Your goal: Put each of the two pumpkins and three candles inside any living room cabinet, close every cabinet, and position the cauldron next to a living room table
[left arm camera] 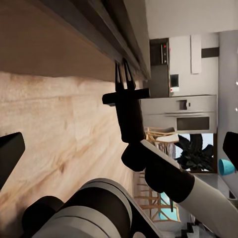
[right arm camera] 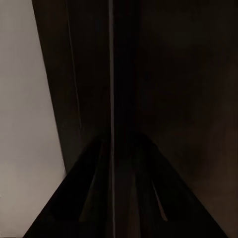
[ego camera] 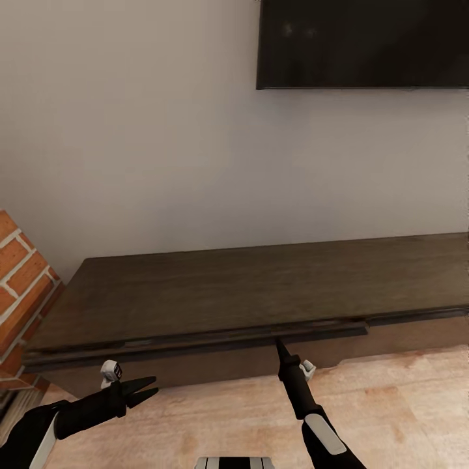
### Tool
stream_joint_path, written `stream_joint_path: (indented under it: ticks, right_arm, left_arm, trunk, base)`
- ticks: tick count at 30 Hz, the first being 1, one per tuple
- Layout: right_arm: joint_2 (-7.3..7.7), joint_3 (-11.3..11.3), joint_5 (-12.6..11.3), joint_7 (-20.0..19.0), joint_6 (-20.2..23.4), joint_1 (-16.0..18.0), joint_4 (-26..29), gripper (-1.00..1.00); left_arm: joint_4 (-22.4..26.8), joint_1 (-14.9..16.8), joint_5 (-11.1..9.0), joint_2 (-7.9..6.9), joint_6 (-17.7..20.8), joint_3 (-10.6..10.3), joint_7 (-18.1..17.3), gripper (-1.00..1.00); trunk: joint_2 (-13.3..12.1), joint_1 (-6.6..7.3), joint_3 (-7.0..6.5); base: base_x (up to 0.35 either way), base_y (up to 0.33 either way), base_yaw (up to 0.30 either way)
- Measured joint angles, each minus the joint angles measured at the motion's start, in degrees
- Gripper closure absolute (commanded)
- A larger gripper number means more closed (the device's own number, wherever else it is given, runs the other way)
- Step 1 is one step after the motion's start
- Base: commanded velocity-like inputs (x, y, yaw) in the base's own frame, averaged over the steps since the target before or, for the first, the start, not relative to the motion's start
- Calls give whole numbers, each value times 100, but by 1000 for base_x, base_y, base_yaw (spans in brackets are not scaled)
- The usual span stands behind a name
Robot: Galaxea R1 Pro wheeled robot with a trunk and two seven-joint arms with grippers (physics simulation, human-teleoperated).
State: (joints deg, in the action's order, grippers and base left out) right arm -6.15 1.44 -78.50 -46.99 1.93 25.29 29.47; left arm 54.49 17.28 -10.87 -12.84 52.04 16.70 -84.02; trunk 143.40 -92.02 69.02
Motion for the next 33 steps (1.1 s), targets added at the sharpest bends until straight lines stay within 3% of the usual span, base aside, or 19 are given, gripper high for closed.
stream_joint_path:
  ticks: [9,33]
  right_arm:
    - [-4,-98,-25,-8,1,1,1,100]
    - [-5,-246,-30,-19,0,2,5,100]
  left_arm:
    - [1,2,1,0,0,0,0,-100]
    - [2,-5,-3,0,0,0,0,-100]
  trunk:
    - [0,0,0]
    - [0,0,0]
  base:
    - [-282,0,0]
    - [-162,0,0]
